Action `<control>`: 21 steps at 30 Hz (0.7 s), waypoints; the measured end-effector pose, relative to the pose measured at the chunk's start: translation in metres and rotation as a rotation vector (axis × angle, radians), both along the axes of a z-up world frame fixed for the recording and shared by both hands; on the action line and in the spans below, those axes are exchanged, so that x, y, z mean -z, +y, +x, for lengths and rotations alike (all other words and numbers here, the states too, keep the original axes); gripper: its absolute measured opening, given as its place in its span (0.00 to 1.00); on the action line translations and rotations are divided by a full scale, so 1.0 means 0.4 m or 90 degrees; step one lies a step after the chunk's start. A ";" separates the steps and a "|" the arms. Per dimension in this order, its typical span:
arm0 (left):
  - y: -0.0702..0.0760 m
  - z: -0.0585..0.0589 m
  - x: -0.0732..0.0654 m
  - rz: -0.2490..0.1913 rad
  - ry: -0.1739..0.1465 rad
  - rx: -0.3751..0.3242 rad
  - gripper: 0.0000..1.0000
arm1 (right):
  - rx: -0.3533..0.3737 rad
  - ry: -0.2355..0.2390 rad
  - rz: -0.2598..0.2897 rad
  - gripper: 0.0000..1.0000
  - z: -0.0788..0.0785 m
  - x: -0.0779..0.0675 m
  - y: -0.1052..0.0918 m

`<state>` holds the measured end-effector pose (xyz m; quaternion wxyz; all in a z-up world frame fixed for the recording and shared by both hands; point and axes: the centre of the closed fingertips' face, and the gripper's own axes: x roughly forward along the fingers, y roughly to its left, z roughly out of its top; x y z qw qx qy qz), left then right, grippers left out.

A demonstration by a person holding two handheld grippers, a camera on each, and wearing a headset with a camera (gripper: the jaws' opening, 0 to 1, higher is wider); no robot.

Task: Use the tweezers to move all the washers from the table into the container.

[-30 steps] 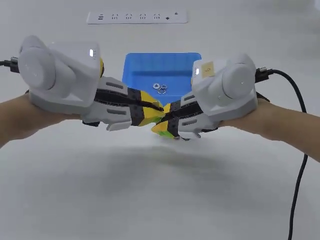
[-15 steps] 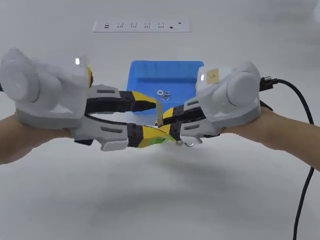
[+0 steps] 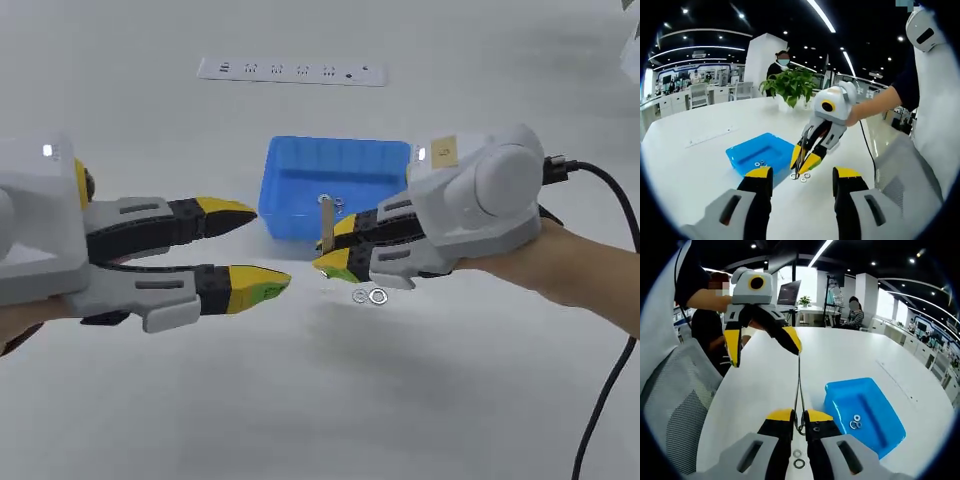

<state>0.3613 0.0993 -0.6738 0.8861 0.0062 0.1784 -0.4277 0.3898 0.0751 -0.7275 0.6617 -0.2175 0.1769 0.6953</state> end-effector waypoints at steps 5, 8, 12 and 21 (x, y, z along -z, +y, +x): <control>0.011 -0.013 -0.007 -0.011 -0.006 -0.015 0.59 | 0.008 -0.018 0.005 0.10 0.022 -0.048 -0.010; 0.014 -0.021 -0.006 -0.013 -0.006 -0.020 0.64 | 0.014 -0.028 0.007 0.10 0.038 -0.072 -0.019; 0.016 -0.027 -0.012 -0.030 -0.005 -0.028 0.71 | 0.026 -0.042 0.017 0.10 0.063 -0.112 -0.030; 0.011 -0.037 -0.008 -0.020 -0.011 -0.021 0.87 | 0.050 -0.069 0.021 0.10 0.134 -0.146 -0.042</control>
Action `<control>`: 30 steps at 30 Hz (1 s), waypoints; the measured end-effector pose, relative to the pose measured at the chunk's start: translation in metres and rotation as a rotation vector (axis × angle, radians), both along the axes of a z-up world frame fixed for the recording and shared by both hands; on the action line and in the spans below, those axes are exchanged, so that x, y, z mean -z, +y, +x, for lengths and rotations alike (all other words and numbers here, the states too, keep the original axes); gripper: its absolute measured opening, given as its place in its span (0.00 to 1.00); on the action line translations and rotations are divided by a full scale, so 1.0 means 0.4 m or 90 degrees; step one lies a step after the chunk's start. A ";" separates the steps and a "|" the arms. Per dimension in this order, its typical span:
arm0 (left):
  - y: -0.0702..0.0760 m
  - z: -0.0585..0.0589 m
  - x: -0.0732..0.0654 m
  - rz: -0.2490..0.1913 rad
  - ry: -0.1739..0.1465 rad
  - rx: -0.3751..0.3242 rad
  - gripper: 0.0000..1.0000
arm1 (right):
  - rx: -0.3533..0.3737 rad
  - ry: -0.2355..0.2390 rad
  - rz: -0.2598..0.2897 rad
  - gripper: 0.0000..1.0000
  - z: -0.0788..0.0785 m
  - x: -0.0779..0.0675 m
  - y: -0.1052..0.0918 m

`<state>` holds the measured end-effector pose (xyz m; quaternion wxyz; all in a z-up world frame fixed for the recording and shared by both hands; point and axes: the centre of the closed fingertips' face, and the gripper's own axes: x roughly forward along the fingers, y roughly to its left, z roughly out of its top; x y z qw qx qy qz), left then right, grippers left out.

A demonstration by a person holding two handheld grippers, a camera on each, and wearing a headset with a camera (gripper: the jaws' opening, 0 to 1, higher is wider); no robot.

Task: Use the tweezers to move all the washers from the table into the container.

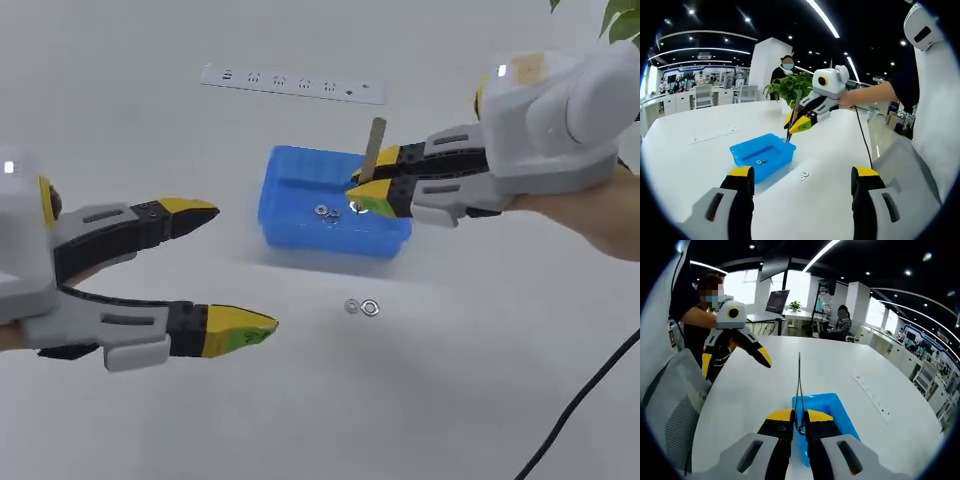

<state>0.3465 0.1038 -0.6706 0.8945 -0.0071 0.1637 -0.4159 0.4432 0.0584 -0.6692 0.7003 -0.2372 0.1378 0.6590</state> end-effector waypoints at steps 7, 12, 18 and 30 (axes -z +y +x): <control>-0.024 -0.013 0.023 0.005 0.013 0.024 0.98 | 0.007 -0.005 -0.010 0.10 0.071 0.036 0.010; -0.022 -0.014 0.050 0.023 0.020 0.022 0.98 | 0.007 0.001 -0.022 0.10 0.108 0.094 0.023; -0.009 -0.021 0.058 0.012 0.036 -0.006 0.99 | 0.001 0.008 -0.026 0.10 0.137 0.162 0.041; 0.024 -0.030 0.064 0.025 0.050 -0.040 0.99 | -0.001 0.024 -0.036 0.10 0.135 0.230 0.033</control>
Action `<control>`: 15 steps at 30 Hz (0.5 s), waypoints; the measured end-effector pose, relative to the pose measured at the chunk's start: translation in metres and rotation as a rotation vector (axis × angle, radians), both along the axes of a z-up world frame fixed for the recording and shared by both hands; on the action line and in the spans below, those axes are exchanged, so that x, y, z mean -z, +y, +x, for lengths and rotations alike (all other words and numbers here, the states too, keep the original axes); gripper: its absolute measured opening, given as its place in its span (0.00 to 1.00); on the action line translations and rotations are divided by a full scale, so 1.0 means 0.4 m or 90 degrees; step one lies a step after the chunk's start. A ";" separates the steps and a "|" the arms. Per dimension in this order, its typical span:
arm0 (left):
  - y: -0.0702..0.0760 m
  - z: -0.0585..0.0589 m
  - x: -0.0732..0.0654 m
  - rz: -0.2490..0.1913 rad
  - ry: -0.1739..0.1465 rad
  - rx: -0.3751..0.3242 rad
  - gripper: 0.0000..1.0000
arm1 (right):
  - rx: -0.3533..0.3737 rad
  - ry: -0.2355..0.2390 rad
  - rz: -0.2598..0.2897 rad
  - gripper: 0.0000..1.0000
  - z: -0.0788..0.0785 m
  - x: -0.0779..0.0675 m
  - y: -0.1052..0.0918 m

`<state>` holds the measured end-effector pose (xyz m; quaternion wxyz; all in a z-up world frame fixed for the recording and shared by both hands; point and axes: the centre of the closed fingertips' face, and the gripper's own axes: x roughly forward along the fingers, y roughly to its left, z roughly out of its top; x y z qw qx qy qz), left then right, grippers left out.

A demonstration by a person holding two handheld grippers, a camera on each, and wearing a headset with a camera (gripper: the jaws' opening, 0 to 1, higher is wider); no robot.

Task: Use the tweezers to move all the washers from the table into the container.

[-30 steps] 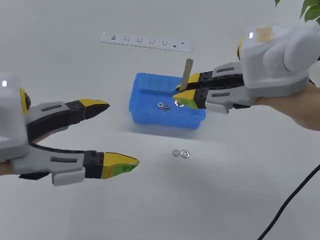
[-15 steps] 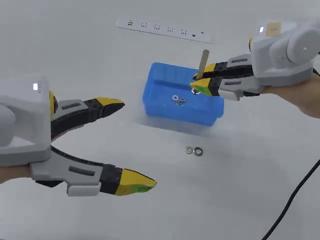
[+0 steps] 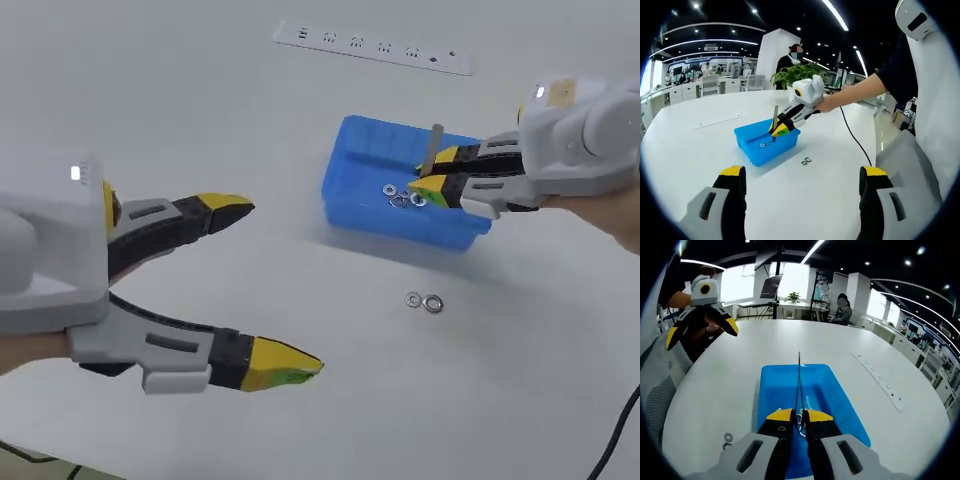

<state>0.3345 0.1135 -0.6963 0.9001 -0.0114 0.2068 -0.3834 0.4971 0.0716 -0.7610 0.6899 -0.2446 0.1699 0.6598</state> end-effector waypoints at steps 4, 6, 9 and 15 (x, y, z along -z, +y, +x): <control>-0.008 -0.007 0.009 0.005 0.008 0.004 0.99 | -0.001 0.002 0.002 0.10 -0.004 -0.001 -0.006; -0.009 -0.009 0.011 0.006 0.011 0.005 0.99 | 0.000 0.003 0.003 0.10 -0.003 -0.003 -0.009; -0.010 -0.007 0.011 0.007 0.012 0.005 0.99 | 0.001 0.005 0.004 0.10 -0.003 -0.003 -0.009; -0.009 0.028 -0.001 0.044 -0.022 0.012 0.98 | 0.002 -0.001 -0.001 0.08 -0.006 -0.010 -0.003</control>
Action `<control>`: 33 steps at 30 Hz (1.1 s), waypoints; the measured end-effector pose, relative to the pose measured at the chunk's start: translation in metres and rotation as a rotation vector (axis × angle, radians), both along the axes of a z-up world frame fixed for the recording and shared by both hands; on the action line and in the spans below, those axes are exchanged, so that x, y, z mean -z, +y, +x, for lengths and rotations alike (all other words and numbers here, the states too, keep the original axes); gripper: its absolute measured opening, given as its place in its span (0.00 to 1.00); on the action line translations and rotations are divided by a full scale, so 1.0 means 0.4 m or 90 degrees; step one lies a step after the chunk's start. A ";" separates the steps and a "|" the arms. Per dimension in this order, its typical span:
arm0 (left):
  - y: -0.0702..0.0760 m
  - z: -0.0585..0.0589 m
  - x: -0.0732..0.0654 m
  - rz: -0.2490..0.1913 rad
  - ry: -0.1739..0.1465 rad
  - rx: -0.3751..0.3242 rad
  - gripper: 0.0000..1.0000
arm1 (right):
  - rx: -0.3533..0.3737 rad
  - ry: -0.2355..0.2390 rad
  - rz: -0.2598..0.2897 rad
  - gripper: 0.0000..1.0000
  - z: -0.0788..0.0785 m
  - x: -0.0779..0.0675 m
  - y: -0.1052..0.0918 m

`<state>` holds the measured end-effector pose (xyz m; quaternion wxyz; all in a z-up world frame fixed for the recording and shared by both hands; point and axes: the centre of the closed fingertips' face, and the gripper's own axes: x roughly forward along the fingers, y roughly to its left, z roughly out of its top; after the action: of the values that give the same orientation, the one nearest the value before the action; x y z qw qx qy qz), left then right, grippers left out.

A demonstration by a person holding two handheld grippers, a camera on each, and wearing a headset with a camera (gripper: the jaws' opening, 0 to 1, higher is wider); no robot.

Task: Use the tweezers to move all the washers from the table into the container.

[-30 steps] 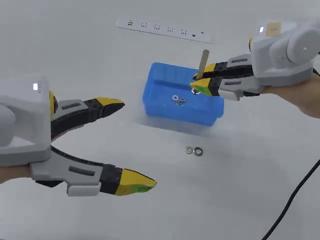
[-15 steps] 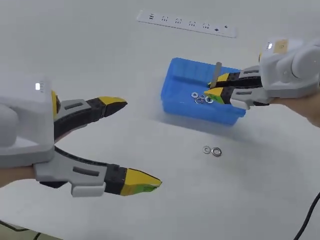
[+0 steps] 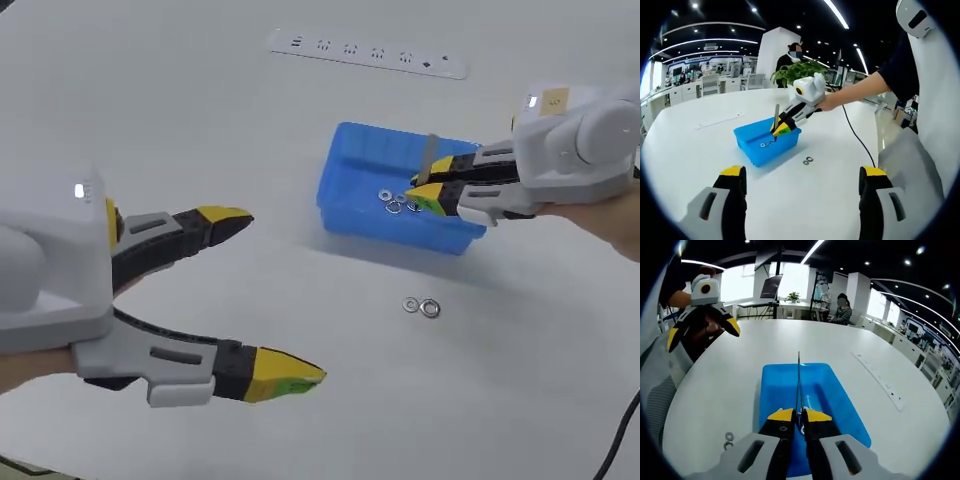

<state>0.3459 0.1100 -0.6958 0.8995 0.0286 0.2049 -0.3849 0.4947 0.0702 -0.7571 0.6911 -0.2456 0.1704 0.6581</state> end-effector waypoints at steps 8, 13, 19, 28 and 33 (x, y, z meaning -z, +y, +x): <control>-0.031 0.177 -0.043 0.006 -0.075 0.025 0.89 | -0.004 -0.004 -0.002 0.07 -0.001 -0.010 0.006; -0.068 0.267 -0.043 -0.021 -0.080 0.043 0.83 | -0.006 -0.005 0.006 0.08 -0.001 -0.017 0.010; -0.108 0.321 -0.034 0.008 -0.111 0.085 0.72 | -0.028 -0.003 0.014 0.08 -0.011 -0.030 0.006; -0.158 0.357 -0.047 -0.033 -0.094 0.127 0.40 | -0.042 0.000 0.015 0.08 -0.028 -0.031 -0.002; -0.186 0.341 -0.056 -0.029 -0.106 0.167 0.26 | -0.051 -0.001 0.015 0.08 -0.035 -0.031 -0.006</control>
<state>0.4825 0.0357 -0.6732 0.8557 0.0668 0.1153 -0.5001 0.4806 0.0679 -0.7446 0.6673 -0.2445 0.1522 0.6869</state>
